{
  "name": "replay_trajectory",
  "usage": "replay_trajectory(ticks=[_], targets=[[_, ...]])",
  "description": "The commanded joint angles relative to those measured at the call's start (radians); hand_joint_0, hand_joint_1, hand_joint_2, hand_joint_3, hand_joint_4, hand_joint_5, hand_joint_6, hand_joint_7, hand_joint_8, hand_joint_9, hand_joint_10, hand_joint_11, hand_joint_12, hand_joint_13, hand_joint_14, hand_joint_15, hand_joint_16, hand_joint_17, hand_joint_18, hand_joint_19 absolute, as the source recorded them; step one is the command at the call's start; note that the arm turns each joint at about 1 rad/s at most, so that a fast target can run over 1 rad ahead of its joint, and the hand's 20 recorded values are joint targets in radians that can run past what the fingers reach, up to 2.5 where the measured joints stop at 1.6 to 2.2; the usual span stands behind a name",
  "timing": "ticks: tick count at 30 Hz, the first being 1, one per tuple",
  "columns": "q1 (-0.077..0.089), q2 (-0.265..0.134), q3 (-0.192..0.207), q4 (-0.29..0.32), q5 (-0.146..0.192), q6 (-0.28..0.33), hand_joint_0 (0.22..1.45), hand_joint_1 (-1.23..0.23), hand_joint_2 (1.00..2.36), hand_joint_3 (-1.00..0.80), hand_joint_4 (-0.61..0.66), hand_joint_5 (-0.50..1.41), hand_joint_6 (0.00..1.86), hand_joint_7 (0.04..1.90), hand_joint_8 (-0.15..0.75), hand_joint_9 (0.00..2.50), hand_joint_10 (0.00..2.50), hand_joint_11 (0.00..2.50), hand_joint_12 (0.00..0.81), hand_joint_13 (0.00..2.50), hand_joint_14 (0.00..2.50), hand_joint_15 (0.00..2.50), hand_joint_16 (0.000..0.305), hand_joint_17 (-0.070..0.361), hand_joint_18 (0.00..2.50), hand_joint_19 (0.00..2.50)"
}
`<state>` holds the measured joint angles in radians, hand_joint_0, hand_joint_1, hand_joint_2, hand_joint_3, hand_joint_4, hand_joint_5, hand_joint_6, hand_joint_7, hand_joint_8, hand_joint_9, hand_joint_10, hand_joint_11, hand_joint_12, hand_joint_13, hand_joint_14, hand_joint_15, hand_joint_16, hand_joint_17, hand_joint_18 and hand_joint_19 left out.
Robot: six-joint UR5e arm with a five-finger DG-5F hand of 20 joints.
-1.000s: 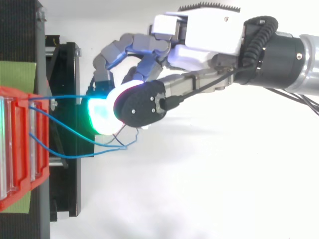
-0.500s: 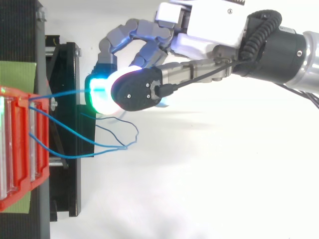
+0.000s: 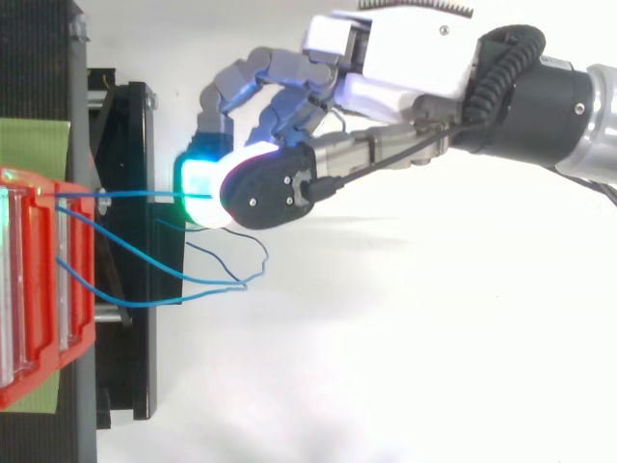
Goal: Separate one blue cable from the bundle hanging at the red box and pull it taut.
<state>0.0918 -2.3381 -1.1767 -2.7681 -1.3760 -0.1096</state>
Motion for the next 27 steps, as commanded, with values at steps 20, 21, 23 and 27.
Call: replay_trajectory(ticks=[20,21,23,27], targets=[[0.02,0.065,0.0,-0.099,-0.002,-0.035,0.52,-0.53,1.0,-0.5,0.17,-0.22,0.84,0.84,0.363,0.74,0.69,1.23,0.363,0.8,2.19,1.04,0.049,0.11,1.12,1.29],[0.02,0.069,0.0,-0.102,-0.002,-0.036,0.52,-0.53,1.0,-0.5,0.17,-0.22,0.84,0.84,0.368,0.74,0.72,1.22,0.359,0.79,2.3,1.02,0.048,0.107,1.13,1.32],[0.023,0.075,0.0,-0.105,0.002,-0.036,0.52,-0.53,1.0,-0.5,0.17,-0.22,0.84,0.84,0.363,0.72,0.81,1.19,0.364,0.79,2.34,1.04,0.047,0.105,1.15,1.36],[0.028,0.083,0.0,-0.108,0.018,-0.036,0.55,-0.54,1.0,-0.5,0.17,-0.22,0.85,0.85,0.341,0.71,0.89,1.19,0.354,0.78,2.45,1.05,0.044,0.098,1.17,1.41]])
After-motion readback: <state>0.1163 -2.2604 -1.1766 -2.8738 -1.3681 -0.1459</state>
